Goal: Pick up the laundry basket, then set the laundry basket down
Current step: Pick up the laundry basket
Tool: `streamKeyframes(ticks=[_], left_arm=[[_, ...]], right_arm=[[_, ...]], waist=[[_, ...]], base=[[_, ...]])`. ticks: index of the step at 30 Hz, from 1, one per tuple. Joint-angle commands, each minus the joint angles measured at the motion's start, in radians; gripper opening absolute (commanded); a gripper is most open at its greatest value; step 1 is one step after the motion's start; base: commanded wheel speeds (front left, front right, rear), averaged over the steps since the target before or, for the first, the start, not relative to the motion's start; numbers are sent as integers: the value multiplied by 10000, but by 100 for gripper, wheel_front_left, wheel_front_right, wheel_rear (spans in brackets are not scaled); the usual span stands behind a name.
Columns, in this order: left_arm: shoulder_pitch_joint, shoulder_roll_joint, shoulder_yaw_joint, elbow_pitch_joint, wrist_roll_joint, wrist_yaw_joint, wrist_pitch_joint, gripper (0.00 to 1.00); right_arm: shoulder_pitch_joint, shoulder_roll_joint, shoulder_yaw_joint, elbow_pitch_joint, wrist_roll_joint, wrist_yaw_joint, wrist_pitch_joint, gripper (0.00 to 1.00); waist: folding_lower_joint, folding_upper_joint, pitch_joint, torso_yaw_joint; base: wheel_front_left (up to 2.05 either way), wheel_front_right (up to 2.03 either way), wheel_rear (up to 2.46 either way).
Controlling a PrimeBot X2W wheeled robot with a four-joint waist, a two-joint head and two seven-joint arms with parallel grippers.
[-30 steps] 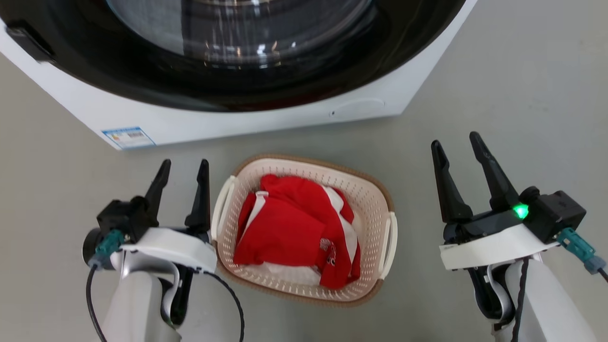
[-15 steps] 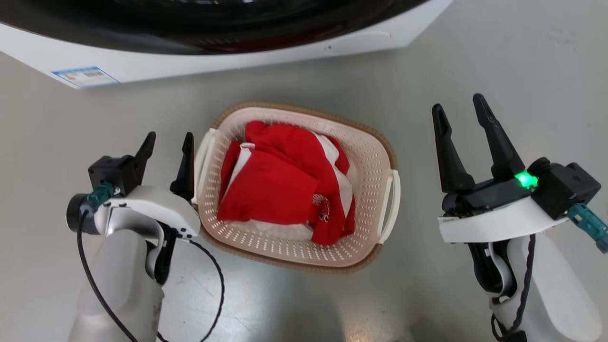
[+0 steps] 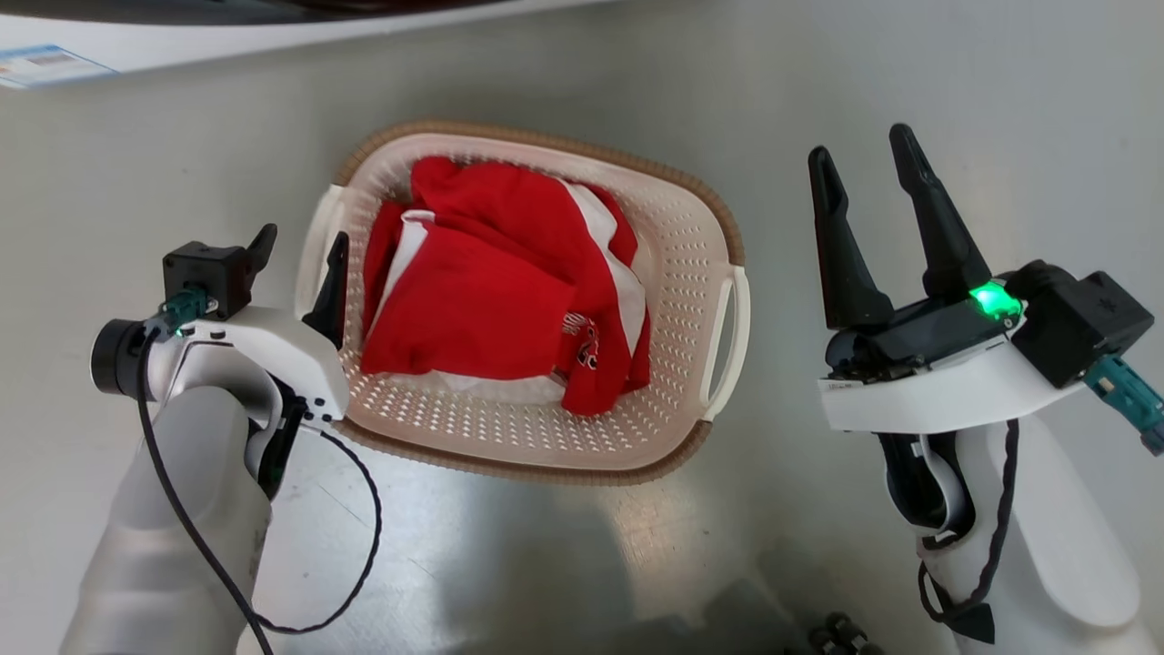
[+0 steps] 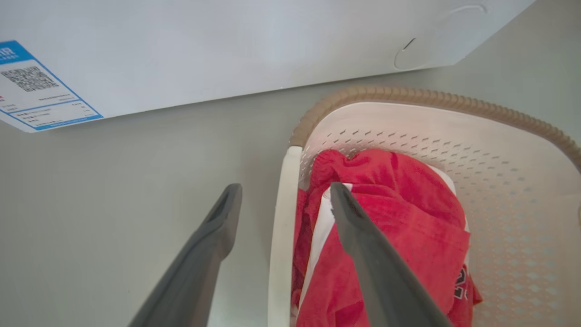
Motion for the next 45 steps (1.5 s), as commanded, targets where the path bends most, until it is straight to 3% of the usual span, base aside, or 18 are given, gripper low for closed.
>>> streamKeyframes(ticks=[1, 18, 19, 22, 23, 25, 26, 27, 34, 45], left_arm=[[-170, 347, 42, 155, -62, -56, -59, 100], [-1536, 740, -1557, 2521, -883, -57, -59, 100], [-1569, 766, -1627, 2562, -971, -57, -59, 96], [-1654, 840, -1819, 2662, -1186, -57, -59, 68], [-1679, 861, -1868, 2690, -1245, -57, -59, 50], [-1711, 882, -1963, 2754, -1353, -57, -59, 34], [-1717, 875, -2037, 2807, -1404, -57, -59, 21], [-1726, 870, -2106, 2850, -1460, -57, -59, 0], [-1593, 813, -2240, 2761, -1956, -57, -59, 0], [-724, 449, -1237, 2122, -2632, -57, -59, 0]], right_arm=[[95, 91, 208, -278, 65, 71, -107, 100], [-198, 342, 423, -208, 141, 71, -107, 100], [-203, 352, 425, -203, 148, 71, -107, 100], [-219, 375, 423, -186, 159, 71, -107, 100], [-222, 381, 422, -177, 161, 71, -107, 100], [-226, 391, 424, -153, 163, 71, -107, 100], [-226, 396, 429, -135, 167, 71, -107, 100], [-229, 400, 437, -114, 170, 71, -107, 100], [-235, 421, 447, -16, 192, 71, -107, 100], [-225, 441, 463, 42, 194, 71, -107, 100]], waist=[[-1, 0, 325, -160], [-1, 0, 960, -453], [-1, 0, 961, -459], [-1, 0, 955, -468], [-1, 0, 949, -469], [-1, 0, 929, -470], [-1, 0, 914, -471], [-1, 0, 897, -470], [-1, 0, 672, -424], [-1, 0, 407, -338]], base=[[0, 0, 0], [0, 0, 0], [0, 0, 0], [0, 0, 0], [0, 0, 0], [0, 0, 0], [0, 0, 0], [0, 0, 0], [0, 0, 0], [0, 0, 0]])
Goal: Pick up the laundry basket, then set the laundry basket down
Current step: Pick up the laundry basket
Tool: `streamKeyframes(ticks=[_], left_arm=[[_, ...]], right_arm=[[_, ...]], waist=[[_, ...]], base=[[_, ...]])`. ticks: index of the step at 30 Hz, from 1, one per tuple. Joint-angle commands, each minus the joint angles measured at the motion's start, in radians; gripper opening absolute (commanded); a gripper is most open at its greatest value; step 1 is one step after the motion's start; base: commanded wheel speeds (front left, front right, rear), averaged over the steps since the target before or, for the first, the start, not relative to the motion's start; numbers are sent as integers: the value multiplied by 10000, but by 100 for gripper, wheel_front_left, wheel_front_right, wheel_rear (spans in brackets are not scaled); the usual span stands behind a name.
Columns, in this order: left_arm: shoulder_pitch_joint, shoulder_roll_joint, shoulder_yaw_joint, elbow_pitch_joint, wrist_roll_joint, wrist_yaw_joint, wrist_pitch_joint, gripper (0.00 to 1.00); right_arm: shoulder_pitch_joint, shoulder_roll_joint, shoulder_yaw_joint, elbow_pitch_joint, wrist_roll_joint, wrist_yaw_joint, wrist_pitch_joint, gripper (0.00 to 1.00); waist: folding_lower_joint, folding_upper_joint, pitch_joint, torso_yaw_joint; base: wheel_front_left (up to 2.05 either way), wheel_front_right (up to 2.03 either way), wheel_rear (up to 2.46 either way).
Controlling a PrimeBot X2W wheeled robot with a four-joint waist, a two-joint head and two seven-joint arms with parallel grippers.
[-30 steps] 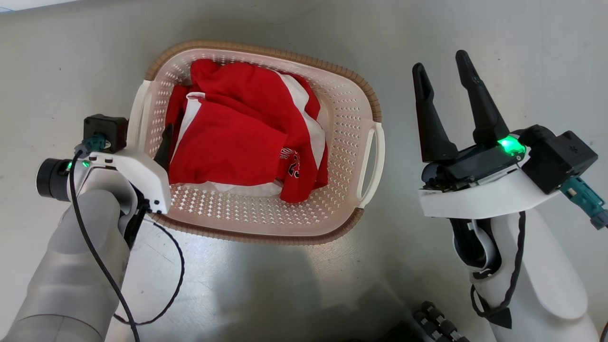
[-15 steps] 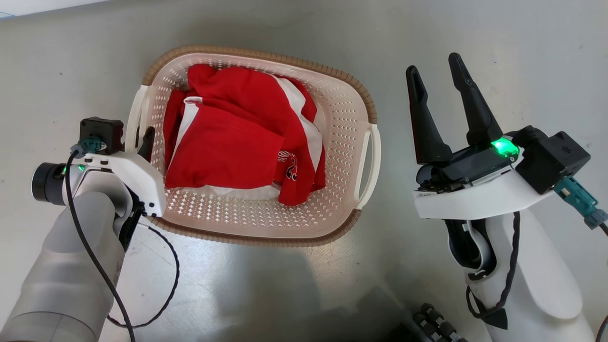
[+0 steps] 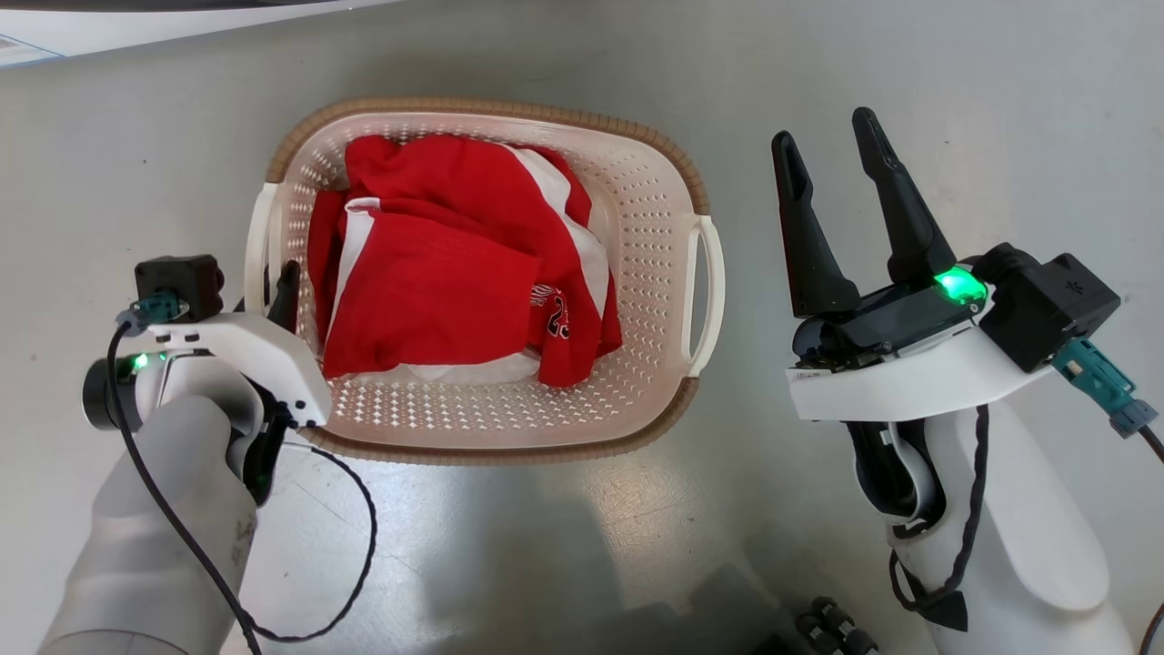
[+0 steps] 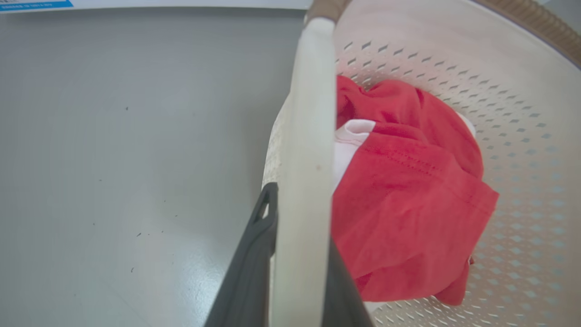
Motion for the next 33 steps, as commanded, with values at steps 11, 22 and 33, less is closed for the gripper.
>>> streamKeyframes(ticks=[11, 22, 33], left_arm=[[726, -355, 1750, -585, -229, 46, -67, 0], [849, -739, 2733, -506, 235, 181, -67, 0], [753, -932, 3224, -180, 746, 196, -67, 0]], right_arm=[[244, 34, 178, -189, 71, 71, -105, 100], [229, 35, 254, -189, 63, 71, -105, 100], [226, -25, 262, -177, 53, 71, -105, 100]], waist=[[-1, 0, -127, 72], [-1, 0, -127, 69], [-1, 0, -117, 106]], base=[[0, 0, 0], [0, 0, 0], [0, 0, 0]])
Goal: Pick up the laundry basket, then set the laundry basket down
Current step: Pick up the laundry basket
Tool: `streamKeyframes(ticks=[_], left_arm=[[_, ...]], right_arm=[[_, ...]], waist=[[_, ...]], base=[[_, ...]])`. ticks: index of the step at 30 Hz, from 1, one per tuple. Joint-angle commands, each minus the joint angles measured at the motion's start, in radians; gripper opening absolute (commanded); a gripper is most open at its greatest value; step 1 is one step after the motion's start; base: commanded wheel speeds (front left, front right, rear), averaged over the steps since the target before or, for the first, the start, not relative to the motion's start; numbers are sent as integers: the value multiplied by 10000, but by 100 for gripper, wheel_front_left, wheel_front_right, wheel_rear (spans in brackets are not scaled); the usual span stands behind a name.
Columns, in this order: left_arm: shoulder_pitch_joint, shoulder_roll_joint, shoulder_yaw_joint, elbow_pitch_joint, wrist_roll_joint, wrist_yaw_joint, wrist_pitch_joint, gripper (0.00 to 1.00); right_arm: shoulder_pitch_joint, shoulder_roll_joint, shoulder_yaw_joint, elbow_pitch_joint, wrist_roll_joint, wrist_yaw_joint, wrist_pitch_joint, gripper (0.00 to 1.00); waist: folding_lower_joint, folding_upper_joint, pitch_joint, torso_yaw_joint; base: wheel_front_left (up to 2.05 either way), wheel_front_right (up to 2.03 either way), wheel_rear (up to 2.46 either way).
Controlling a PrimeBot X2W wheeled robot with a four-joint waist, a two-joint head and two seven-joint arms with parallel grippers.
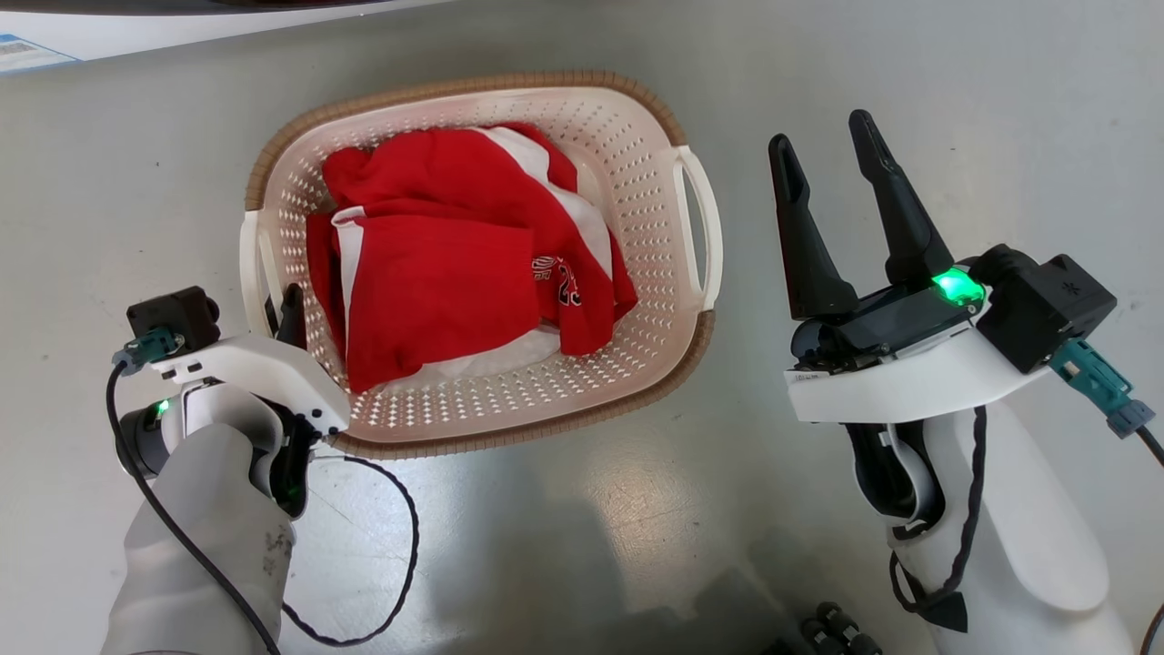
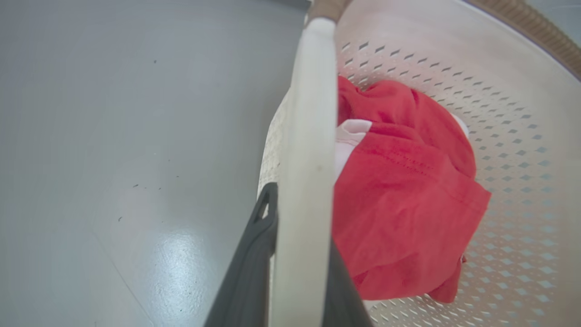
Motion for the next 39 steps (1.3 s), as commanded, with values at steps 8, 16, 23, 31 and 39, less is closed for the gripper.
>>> streamKeyframes(ticks=[8, 16, 23, 31, 39], left_arm=[[186, -35, 595, -64, 292, -19, -67, 0], [196, -171, 896, -24, 533, -1, -67, 0], [143, -259, 1093, -44, 755, -18, -67, 0], [27, -331, 1290, -8, 925, -34, -67, 87], [-12, -387, 1488, 105, 1119, -43, -67, 100]], right_arm=[[220, -38, 267, -202, 56, 71, -107, 100], [229, -109, 286, -195, 51, 71, -107, 100], [231, -173, 285, -223, 42, 71, -107, 100], [204, -221, 255, -231, 28, 71, -107, 100], [194, -220, 265, -211, 10, 71, -107, 100]], waist=[[-1, 0, -2, 41], [-1, 0, -4, 76], [-1, 0, 80, 121], [-1, 0, 188, 166], [-1, 0, 175, 177]], base=[[0, 0, 0], [0, 0, 0], [0, 0, 0], [0, 0, 0], [0, 0, 0]])
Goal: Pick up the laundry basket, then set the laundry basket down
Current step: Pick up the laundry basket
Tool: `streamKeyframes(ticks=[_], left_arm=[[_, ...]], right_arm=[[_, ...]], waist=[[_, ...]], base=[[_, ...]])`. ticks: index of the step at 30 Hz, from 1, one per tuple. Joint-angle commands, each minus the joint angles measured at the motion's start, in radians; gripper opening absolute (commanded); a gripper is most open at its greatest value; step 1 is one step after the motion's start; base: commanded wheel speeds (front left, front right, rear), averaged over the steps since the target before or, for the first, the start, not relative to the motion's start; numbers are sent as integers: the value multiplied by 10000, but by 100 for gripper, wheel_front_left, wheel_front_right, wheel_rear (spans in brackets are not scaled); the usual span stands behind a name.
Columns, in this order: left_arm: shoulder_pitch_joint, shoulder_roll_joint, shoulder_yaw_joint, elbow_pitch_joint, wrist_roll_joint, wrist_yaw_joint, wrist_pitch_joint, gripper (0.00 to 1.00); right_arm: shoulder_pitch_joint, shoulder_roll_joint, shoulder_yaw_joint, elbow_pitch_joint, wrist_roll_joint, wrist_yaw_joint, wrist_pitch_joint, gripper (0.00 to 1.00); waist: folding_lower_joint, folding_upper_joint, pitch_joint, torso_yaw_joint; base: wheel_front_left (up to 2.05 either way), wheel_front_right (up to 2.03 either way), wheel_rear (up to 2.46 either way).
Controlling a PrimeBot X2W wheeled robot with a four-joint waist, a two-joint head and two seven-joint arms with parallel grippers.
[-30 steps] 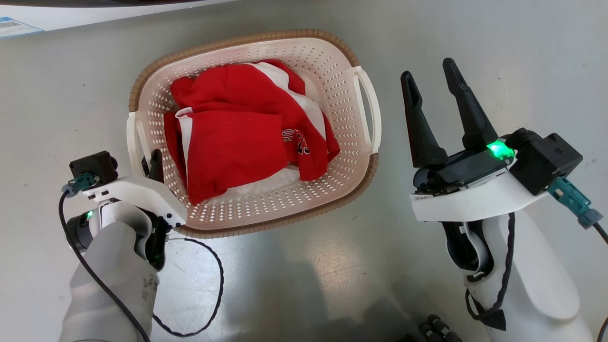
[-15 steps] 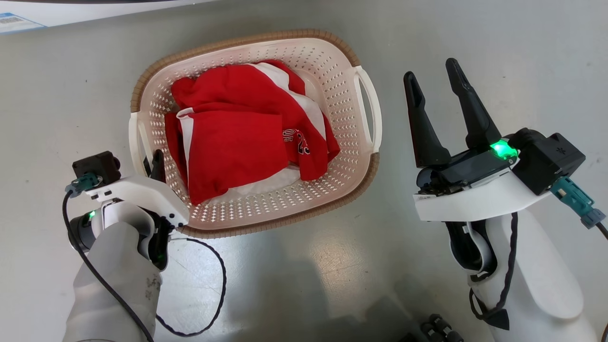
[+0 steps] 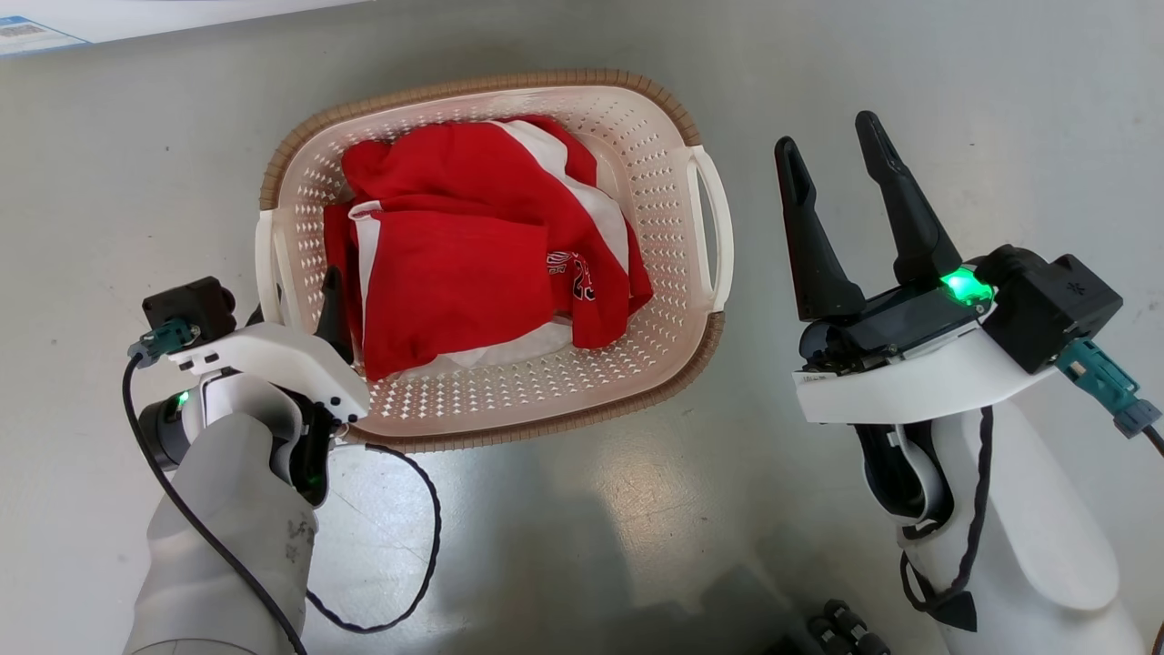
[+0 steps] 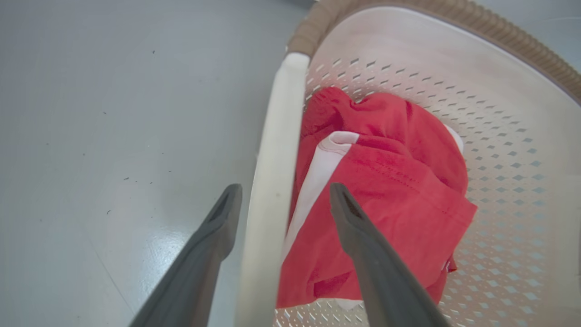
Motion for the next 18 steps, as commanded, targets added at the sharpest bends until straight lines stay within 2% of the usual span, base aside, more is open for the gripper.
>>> streamKeyframes(ticks=[1, 8, 11, 18], left_arm=[[210, 166, 229, -40, 80, -20, -61, 100], [245, 200, 341, -45, 338, 64, -61, 100], [307, 368, -42, -219, 919, 110, -61, 100], [568, 560, -97, -604, 1370, 315, -61, 100]], right_arm=[[194, 19, 202, -208, 11, 71, -105, 100], [183, 55, 226, -162, 17, 71, -105, 100], [175, 75, 228, -121, 31, 71, -105, 100], [218, 116, 241, -14, 66, 71, -105, 100]], waist=[[-1, 0, -8, 0], [-1, 0, -118, -15], [-1, 0, -218, -21], [-1, 0, -708, -21]], base=[[0, 0, 0], [0, 0, 0], [0, 0, 0], [0, 0, 0]])
